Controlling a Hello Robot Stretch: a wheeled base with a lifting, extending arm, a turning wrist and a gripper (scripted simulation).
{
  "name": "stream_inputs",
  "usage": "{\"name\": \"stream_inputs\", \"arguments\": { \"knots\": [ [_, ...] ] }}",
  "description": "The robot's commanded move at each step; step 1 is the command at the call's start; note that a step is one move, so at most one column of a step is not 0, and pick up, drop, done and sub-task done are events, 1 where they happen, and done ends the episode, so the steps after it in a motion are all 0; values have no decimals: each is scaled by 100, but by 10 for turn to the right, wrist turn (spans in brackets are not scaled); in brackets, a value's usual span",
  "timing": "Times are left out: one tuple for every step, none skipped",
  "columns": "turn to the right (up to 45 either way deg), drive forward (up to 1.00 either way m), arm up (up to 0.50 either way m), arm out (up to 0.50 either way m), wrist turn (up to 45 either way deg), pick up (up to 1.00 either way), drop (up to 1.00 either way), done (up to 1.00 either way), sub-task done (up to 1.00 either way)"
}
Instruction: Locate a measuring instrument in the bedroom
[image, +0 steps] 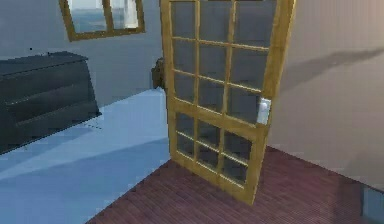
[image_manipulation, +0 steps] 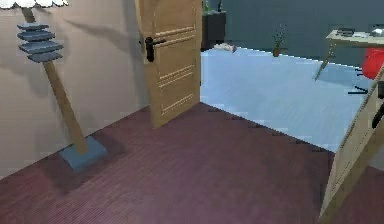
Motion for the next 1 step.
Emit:
{"name": "stream_inputs", "arguments": {
  "knots": [
    [-210,0,0,0,0,0,0,0,0]
  ]
}}
